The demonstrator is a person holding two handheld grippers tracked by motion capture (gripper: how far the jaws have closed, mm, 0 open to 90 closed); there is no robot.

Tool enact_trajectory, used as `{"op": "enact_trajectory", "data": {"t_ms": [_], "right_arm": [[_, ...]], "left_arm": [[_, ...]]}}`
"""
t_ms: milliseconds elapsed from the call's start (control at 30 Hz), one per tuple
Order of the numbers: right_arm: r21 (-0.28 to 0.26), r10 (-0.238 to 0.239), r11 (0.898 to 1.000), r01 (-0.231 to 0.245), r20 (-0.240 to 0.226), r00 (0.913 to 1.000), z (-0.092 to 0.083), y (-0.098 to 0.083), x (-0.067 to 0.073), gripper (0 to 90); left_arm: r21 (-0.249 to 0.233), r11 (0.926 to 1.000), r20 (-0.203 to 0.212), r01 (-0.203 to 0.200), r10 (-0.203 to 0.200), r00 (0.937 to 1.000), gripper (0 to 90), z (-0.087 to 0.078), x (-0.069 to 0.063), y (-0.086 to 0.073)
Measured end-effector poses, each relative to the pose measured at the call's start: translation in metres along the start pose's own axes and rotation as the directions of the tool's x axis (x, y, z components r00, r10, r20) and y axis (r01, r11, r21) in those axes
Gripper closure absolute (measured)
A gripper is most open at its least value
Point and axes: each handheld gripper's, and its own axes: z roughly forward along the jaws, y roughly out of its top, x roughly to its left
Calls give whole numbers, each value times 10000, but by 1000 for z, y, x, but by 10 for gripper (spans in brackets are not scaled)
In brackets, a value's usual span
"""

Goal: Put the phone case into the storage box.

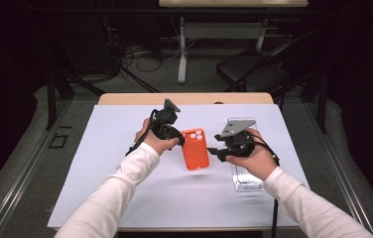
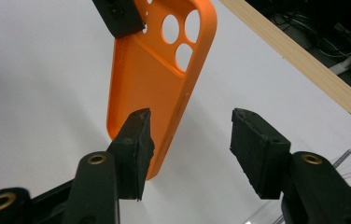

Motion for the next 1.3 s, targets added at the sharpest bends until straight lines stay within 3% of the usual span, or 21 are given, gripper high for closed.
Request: {"op": "enact_trajectory", "data": {"t_ms": [500, 1033, 1300], "right_arm": [[477, 267, 9985, -266, -12, 9996, 7, 11, -10, 488], [521, 128, 9986, -134, 134, 9998, 13, 25, -6, 557], [495, -186, 9986, 166, 390, 9991, 13, 30, -3, 618]], "left_arm": [[479, 9980, -169, 406, -398, 9991, 839, 2, 5, 6], [793, 9967, -294, 182, -159, 9994, 839, 10, -7, 11], [972, 9953, -313, 10, 21, 9995, 839, 16, -15, 13]]}}
